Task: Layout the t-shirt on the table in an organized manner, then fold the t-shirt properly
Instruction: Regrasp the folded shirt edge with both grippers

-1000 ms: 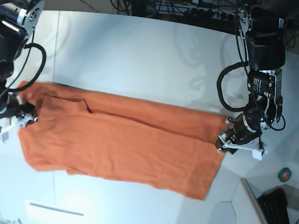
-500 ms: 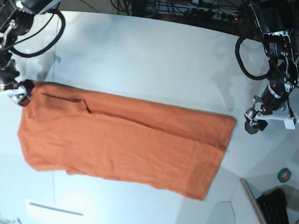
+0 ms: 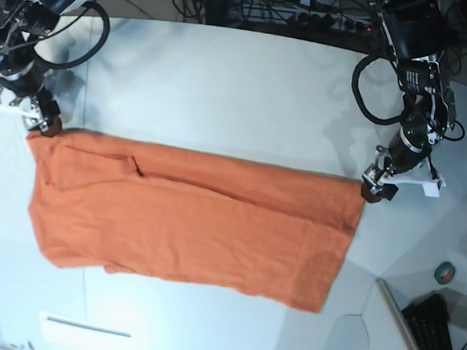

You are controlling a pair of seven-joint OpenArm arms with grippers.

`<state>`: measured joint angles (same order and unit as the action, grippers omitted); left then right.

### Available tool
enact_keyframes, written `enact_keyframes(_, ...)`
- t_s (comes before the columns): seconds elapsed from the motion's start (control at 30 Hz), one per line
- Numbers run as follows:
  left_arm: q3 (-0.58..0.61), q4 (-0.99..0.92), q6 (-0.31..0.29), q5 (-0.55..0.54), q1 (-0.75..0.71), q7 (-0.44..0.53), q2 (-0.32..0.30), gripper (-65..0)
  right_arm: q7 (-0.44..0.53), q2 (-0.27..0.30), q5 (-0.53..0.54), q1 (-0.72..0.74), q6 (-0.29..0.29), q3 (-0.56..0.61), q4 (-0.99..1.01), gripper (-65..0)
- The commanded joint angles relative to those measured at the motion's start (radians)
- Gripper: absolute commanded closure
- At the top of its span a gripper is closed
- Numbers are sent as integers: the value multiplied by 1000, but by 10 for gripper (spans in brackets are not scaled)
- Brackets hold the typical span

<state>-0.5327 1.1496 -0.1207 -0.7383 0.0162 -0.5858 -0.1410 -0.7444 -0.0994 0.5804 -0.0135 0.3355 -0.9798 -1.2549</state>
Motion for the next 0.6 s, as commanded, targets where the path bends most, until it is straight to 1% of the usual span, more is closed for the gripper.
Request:
enact_keyframes(0.0, -2, 10, -7, -8, 12, 16, -13, -484, 6, 3, 25, 24, 10, -1, -9, -411)
enact_keyframes(0.17, -2, 8, -7, -2, 18, 17, -13, -482, 24, 5, 20, 76, 9, -54, 74, -410)
enact_keyframes(0.4, -2, 8, -7, 0, 18, 17, -18, -482, 33, 71, 25, 109, 9, -61, 220, -410)
enact_keyframes(0.5, -2, 8, -7, 0, 20, 19, -18, -482, 73, 76, 25, 111, 9, -61, 241, -410)
enact_keyframes(0.57, 29, 7, -7, 0, 26, 20, -18, -476, 99, 74, 25, 109, 9, -58, 243, -410)
